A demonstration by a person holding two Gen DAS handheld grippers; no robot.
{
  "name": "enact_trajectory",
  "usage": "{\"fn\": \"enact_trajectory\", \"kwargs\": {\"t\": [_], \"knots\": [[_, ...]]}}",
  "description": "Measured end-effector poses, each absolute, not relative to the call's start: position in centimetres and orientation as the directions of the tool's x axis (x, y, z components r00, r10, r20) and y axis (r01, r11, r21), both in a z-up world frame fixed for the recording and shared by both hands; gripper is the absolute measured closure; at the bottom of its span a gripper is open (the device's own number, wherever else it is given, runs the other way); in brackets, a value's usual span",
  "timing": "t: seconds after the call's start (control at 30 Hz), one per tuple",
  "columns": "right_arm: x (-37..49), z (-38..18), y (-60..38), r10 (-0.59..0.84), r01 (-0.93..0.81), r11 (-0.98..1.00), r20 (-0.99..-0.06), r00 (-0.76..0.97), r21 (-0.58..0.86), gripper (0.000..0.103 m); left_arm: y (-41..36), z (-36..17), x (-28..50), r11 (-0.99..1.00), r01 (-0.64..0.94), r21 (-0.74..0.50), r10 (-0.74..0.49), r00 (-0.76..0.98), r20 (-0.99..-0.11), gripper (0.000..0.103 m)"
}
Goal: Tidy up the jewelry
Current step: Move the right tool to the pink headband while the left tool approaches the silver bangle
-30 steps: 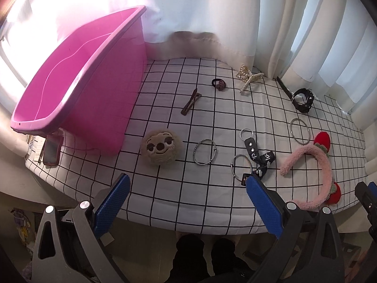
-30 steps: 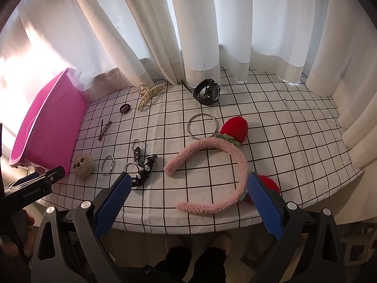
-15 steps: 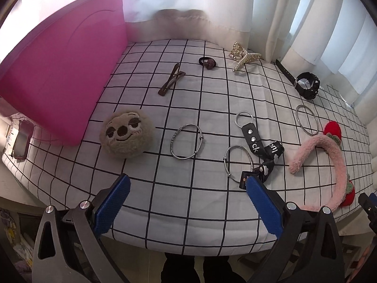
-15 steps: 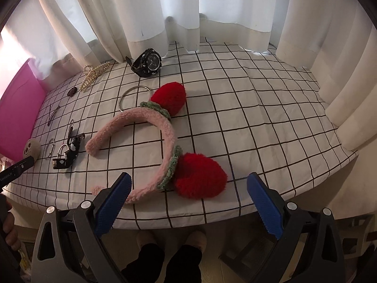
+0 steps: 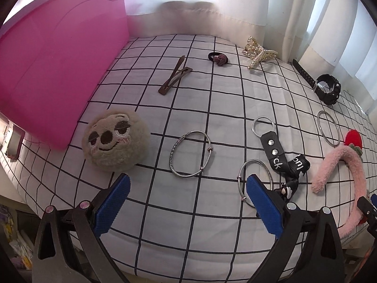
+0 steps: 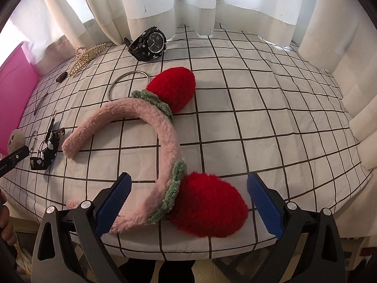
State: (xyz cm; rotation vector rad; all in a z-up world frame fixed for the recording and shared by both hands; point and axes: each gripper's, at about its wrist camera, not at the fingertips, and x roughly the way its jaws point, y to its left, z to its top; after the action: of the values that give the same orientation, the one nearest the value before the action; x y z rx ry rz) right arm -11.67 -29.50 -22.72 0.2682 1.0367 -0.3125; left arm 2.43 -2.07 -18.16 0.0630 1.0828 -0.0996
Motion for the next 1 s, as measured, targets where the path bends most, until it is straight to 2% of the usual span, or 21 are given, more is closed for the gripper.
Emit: {"fn": "enact_trajectory", "kwargs": {"t": [0.47,1.0], "knots": [[-10.7,-24.8,-29.3,-0.130,0.361,0.931,-0.879,0.459,0.051,0.009,-1.2,-20.6,4.8,1.000,0.000,-0.022,-0.019,0.459,-0.888,0.006],[-11.1,-25.4,-28.9,-0.165,0.345,0.938,-0.838,0.521,0.029,0.008,-1.7,-20.9,4.5,0.999,-0.044,0.012,0.036,0.594,-0.803,0.006]]}}
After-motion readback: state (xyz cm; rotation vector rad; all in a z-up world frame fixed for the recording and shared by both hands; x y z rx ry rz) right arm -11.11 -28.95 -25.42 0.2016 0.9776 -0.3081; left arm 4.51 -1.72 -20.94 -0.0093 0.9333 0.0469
